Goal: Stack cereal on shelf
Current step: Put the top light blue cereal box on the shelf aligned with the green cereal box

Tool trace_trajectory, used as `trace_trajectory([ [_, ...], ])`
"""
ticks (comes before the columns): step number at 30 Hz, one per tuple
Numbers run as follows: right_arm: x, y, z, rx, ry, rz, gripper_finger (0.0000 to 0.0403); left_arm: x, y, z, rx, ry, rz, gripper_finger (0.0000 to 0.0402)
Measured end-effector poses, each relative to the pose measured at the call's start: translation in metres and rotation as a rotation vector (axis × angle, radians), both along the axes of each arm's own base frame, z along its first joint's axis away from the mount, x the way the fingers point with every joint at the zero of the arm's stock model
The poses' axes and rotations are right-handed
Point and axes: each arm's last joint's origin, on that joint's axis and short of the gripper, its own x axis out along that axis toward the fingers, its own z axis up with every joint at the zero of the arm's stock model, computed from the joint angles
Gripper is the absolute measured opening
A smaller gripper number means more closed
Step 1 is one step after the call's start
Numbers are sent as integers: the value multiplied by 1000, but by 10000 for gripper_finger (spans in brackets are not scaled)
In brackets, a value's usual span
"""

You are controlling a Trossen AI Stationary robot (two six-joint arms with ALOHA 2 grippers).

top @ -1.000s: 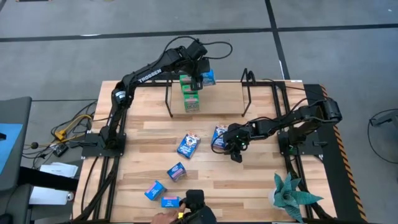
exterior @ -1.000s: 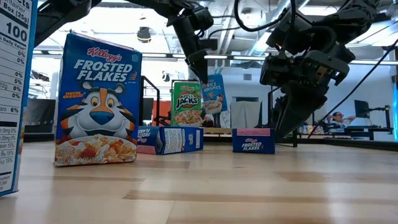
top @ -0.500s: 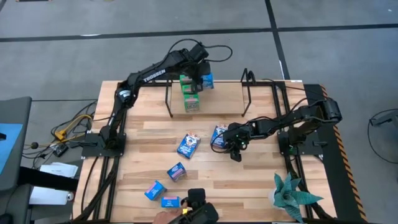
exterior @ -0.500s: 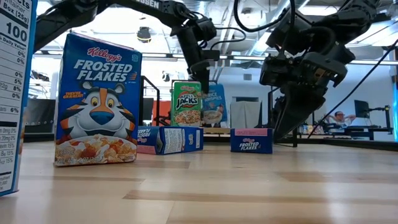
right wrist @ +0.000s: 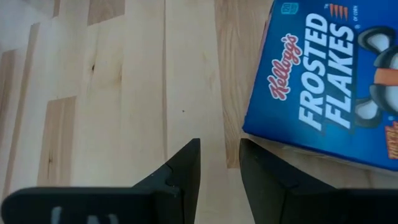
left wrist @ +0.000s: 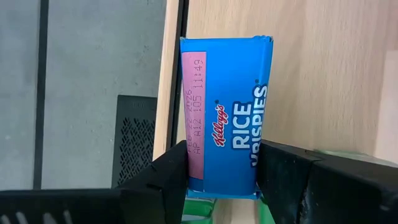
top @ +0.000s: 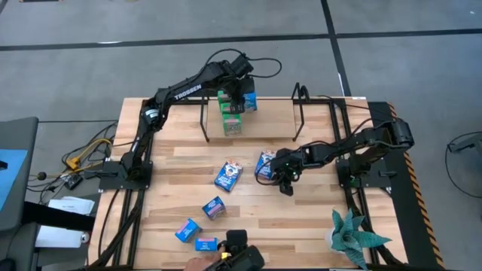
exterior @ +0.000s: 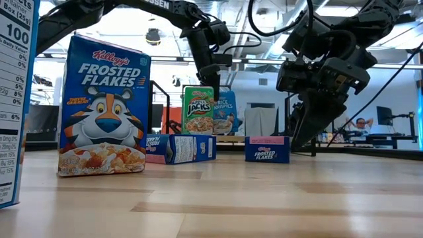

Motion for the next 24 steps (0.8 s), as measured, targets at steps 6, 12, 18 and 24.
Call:
trace_trajectory([
  [6, 0, 0, 0, 1, 2, -1, 136, -1, 0, -1, -1, 13, -14, 153],
  [12, 0, 0, 0, 4, 3, 1, 136, -1, -1, -1, -2, 19, -20, 171],
  [18, 0, 0, 0, 4, 3, 1, 136, -1, 0, 0, 1, 11, -18, 204],
  [24, 0, 0, 0, 4, 3, 1, 136, 2, 1, 1, 4, -23, -24, 218],
])
